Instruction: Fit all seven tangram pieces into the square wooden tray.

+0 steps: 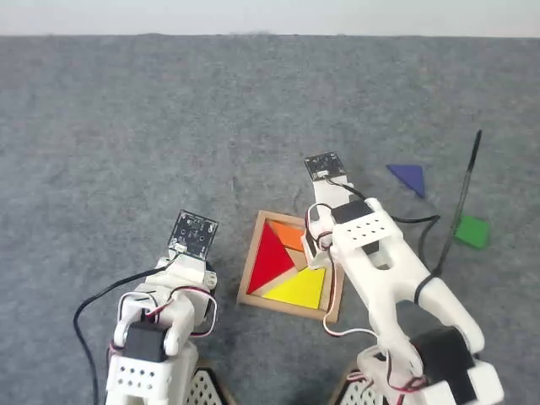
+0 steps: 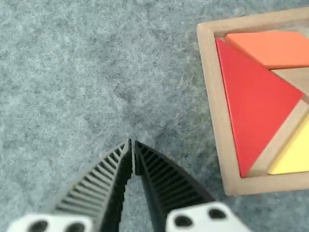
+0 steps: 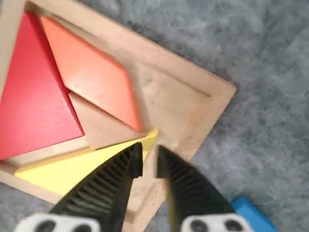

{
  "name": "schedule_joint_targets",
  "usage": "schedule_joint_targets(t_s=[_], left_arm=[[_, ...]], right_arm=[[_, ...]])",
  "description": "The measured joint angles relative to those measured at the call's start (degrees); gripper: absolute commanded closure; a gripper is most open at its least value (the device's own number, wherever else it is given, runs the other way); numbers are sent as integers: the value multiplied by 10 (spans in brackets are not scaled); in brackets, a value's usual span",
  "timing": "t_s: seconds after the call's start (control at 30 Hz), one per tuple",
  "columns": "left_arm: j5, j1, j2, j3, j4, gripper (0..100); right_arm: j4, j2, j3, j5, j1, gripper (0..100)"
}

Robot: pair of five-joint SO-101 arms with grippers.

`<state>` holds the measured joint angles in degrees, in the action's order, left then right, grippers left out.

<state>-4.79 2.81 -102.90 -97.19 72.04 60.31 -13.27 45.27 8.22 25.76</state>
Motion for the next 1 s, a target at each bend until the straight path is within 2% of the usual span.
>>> schedule_joint_targets(t_s=[0.47, 0.7, 1.0], left_arm=[[0, 0, 0, 0, 0, 987], [0, 0, 0, 0, 0, 987], [0, 0, 0, 0, 0, 987]], right_arm=[[-42, 0, 14, 40, 0, 825], [-47, 0, 14, 165, -3, 826], [-55, 0, 14, 200, -23, 826]])
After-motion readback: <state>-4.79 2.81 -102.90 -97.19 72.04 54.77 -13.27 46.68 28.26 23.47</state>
